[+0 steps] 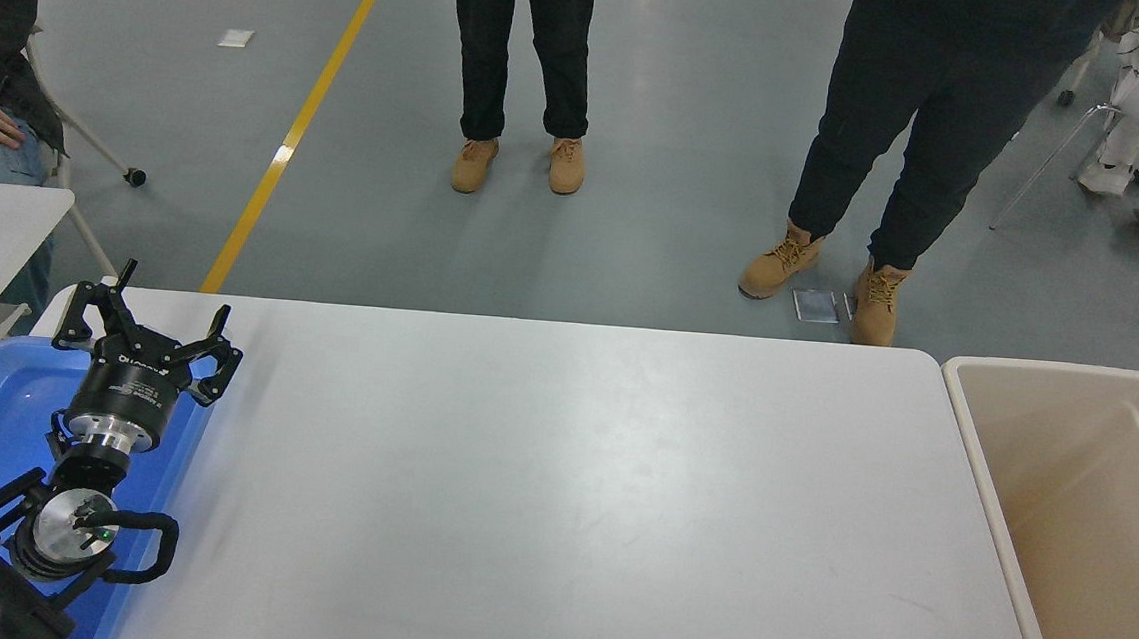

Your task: Clean the table surface

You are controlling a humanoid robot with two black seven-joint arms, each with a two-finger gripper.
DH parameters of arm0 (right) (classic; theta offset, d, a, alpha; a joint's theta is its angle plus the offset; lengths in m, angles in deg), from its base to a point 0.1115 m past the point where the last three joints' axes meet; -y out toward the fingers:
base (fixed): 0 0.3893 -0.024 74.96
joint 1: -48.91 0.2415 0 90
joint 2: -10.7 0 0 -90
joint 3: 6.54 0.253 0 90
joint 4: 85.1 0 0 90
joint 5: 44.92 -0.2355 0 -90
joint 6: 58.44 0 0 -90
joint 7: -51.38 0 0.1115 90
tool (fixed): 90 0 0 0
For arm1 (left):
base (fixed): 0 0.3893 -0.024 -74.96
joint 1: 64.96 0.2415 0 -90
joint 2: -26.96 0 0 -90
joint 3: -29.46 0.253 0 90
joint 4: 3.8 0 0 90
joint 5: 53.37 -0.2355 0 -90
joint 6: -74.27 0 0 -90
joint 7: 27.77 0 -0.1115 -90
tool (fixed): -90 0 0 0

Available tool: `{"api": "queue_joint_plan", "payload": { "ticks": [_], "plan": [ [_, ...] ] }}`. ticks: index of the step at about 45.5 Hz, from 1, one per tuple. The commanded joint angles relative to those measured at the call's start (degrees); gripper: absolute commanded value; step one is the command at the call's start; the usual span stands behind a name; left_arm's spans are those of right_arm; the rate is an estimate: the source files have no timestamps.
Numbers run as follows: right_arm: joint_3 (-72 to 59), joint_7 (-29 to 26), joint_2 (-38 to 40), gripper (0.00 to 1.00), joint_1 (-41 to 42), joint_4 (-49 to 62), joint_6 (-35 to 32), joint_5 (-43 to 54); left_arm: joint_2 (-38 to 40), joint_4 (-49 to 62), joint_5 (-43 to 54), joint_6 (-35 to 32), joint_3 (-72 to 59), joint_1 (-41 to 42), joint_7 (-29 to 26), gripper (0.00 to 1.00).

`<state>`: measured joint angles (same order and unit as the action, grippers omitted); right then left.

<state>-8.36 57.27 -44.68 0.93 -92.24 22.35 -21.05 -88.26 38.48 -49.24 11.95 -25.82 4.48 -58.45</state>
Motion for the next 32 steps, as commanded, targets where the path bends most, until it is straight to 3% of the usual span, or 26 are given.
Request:
{"api": "queue_joint_plan", "payload": {
  "ticks": [1, 13, 32],
  "plan": [
    [-3.5, 0.1, -2.5, 0.00, 0.9, 1.6, 1.0, 1.5, 0.0, 0.0, 0.0, 0.0, 0.0, 0.0, 0.0, 0.99],
    [-5.4, 0.0, -10.4, 0.00, 0.5, 6.3, 2.2, 1.5, 0.0, 0.0, 0.0, 0.0, -0.1, 0.0, 0.0, 0.99],
    [-7.1, 0.0, -11.0, 0.00, 0.2, 6.5, 3.6, 1.5, 0.0, 0.0, 0.0, 0.0, 0.0, 0.0, 0.0, 0.99]
  ]
}}
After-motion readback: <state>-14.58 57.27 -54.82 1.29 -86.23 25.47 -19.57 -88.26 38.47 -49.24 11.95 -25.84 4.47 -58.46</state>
